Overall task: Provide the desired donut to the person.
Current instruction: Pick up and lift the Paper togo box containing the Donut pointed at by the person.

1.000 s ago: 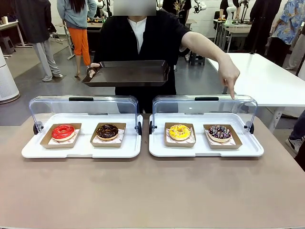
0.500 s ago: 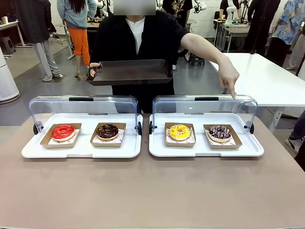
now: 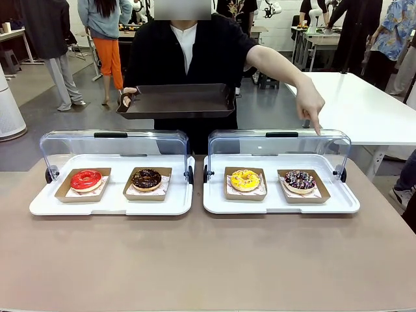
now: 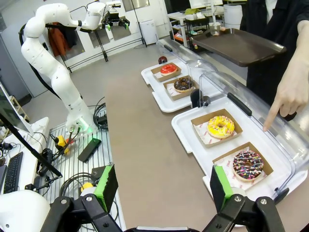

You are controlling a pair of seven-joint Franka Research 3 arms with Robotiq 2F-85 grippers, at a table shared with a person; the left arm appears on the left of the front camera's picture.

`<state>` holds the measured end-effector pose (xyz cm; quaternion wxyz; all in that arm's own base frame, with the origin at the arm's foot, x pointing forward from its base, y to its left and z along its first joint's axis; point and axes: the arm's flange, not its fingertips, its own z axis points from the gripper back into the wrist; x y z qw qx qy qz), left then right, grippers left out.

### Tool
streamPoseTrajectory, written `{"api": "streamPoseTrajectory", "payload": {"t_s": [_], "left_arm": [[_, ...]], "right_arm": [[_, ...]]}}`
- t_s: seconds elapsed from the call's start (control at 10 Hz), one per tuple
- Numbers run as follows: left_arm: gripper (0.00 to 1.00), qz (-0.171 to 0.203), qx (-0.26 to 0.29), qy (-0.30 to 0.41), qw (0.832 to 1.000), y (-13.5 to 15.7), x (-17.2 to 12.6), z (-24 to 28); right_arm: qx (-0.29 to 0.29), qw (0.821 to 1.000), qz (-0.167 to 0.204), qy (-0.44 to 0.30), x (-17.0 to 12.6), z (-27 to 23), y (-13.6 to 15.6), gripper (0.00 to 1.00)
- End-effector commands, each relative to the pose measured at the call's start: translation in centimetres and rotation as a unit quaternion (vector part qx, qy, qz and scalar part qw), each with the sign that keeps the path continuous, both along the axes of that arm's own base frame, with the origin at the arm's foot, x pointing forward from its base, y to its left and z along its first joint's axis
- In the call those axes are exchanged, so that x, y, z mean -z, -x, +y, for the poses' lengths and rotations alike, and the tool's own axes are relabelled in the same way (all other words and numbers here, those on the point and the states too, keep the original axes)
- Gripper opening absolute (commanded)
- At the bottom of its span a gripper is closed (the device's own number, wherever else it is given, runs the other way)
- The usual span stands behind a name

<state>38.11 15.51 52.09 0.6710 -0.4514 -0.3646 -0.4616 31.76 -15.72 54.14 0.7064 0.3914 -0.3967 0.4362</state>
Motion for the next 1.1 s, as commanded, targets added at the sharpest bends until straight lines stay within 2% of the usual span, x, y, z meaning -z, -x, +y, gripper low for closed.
{"api": "streamPoseTrajectory", "payload": {"t_s": [0.0, 0.1, 0.3, 0.5, 0.6, 0.7, 0.8, 0.9, 1.0], "left_arm": [[1.0, 0.002, -0.002, 0.002, 1.0, 0.1, -0.2, 0.1], [1.0, 0.002, -0.002, 0.002, 1.0, 0.1, -0.2, 0.1], [1.0, 0.002, -0.002, 0.002, 1.0, 0.1, -0.2, 0.1], [1.0, 0.002, -0.002, 0.002, 1.0, 0.1, -0.2, 0.1], [1.0, 0.002, -0.002, 0.002, 1.0, 0.1, -0.2, 0.1], [1.0, 0.002, -0.002, 0.002, 1.0, 0.1, -0.2, 0.1], [1.0, 0.002, -0.002, 0.002, 1.0, 0.1, -0.2, 0.1], [1.0, 0.002, -0.002, 0.002, 1.0, 0.1, -0.2, 0.1], [1.0, 0.002, -0.002, 0.002, 1.0, 0.1, -0.2, 0.1]], "right_arm": [[0.0, 1.0, 0.0, 0.0, 0.0, 0.0, 0.0, 1.0], [-0.013, 0.998, -0.016, 0.053, -1.1, 0.6, -0.3, 1.0], [-0.065, 0.987, 0.006, 0.15, -3.8, 3.7, -2.1, 1.0], [-0.094, 0.965, 0.023, 0.244, -5.0, 7.5, -4.6, 1.0], [-0.115, 0.943, 0.032, 0.311, -4.2, 9.9, -6.2, 1.0], [-0.127, 0.917, 0.019, 0.379, -2.8, 11.8, -7.6, 1.0], [-0.139, 0.893, 0.025, 0.427, -0.9, 13.7, -8.8, 1.0], [-0.148, 0.876, 0.026, 0.458, 0.9, 15.3, -9.7, 1.0], [-0.137, 0.869, 0.019, 0.474, 2.5, 16.7, -10.4, 1.0]]}}
